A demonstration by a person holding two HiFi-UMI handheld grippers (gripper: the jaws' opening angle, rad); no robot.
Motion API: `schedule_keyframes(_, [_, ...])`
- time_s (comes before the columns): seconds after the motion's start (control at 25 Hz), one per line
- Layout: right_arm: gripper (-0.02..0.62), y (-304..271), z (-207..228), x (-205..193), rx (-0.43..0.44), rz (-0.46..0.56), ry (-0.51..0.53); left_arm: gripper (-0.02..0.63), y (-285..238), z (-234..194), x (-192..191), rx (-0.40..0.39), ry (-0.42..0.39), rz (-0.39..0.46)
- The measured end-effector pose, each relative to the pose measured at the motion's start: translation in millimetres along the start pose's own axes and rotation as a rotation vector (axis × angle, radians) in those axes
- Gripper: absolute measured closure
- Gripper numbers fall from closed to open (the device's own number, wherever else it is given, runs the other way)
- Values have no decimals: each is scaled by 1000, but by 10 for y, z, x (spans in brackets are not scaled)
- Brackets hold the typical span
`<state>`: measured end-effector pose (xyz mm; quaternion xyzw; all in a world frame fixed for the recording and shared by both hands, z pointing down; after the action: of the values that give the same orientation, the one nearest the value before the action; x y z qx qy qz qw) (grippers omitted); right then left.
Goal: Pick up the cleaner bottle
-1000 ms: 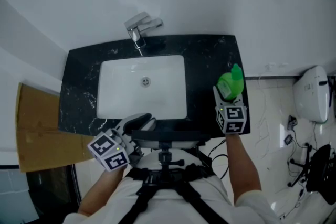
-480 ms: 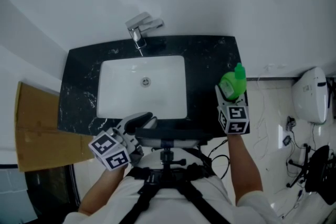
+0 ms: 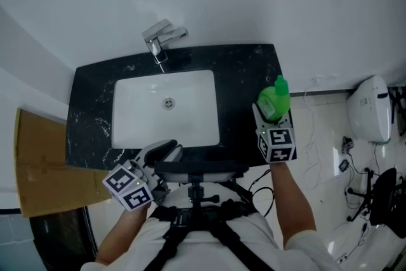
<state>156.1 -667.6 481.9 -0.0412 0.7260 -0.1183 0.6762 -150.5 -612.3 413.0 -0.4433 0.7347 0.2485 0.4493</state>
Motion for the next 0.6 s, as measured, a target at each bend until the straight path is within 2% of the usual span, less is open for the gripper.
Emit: schedule_keyframes(0.6, [422,185,-11,149,-9,-9,26,508,-2,13,-3,-7,1,9])
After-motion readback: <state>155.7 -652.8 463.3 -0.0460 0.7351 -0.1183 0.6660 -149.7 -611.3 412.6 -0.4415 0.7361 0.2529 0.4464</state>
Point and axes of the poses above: the fingertips, and each gripper's own axes: y backward along the fingers, z to its right, x out of its top, the point moved 5 cm from there along y, backward along the fingers, and after that the axes turned 8 degrees about z, right-handed, at the moved point
